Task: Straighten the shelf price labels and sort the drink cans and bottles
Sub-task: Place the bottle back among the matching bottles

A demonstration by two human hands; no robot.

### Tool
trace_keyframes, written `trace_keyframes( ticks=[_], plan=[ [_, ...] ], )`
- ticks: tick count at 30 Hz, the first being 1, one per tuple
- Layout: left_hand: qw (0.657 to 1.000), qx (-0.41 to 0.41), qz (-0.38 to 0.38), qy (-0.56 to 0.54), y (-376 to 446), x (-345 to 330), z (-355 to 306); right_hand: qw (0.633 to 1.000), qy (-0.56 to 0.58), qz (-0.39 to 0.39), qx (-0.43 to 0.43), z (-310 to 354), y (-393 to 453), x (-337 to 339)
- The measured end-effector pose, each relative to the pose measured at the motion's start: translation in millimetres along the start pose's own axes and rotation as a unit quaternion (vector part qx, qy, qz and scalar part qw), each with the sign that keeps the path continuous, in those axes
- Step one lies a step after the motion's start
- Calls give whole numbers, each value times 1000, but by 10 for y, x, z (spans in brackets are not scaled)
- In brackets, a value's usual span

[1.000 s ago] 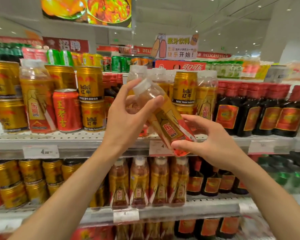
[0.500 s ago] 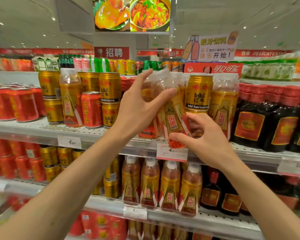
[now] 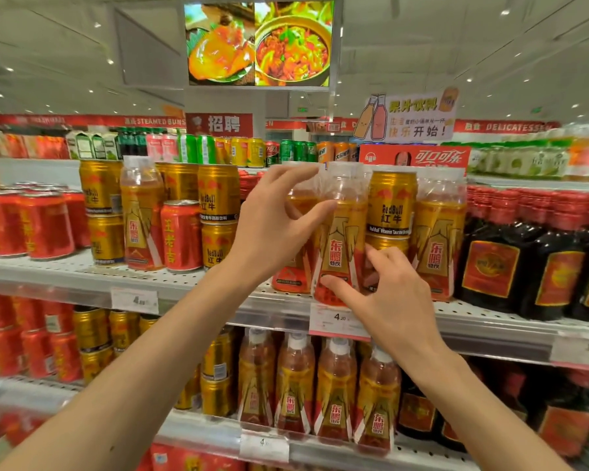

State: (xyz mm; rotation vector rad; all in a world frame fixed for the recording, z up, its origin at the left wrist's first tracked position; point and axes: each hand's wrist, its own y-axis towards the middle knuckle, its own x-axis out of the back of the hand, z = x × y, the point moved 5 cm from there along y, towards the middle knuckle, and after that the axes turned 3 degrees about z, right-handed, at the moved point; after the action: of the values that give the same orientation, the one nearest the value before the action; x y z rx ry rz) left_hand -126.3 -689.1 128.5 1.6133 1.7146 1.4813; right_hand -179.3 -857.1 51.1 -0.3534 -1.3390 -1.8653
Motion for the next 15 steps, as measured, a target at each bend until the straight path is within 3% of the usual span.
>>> trace_keyframes(
  ticks=[6,15],
  plan=[
    [998,34,-49,11,-177,81,346,999,-9,-34,4,1,9,-42],
    [994,107,36,0,-422,-78,697,997,-50,-49,42,67,11,-60]
  ],
)
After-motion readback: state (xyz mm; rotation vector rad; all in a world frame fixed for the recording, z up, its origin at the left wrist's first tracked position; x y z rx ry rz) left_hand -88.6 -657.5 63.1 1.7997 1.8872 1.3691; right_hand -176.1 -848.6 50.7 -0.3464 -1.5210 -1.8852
